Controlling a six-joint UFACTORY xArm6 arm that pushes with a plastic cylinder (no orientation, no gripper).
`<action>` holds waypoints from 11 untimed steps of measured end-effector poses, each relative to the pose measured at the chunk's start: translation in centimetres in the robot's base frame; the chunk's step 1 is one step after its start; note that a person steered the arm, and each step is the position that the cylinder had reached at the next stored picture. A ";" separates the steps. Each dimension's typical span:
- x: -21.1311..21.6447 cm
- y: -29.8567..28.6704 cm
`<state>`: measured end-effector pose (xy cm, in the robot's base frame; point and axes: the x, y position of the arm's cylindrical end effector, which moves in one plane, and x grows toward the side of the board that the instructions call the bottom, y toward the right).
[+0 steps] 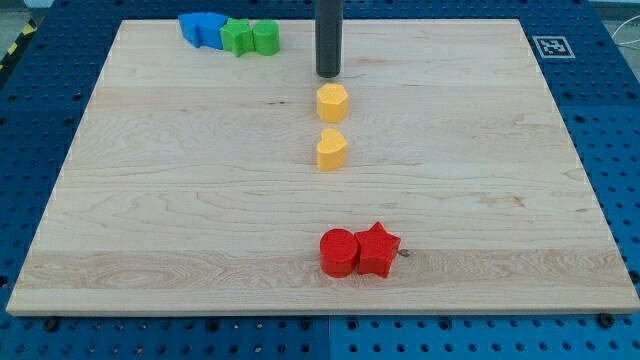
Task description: Move your arm towards the bottom right
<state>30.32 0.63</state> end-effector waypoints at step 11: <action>10.1 18.8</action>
<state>40.37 19.42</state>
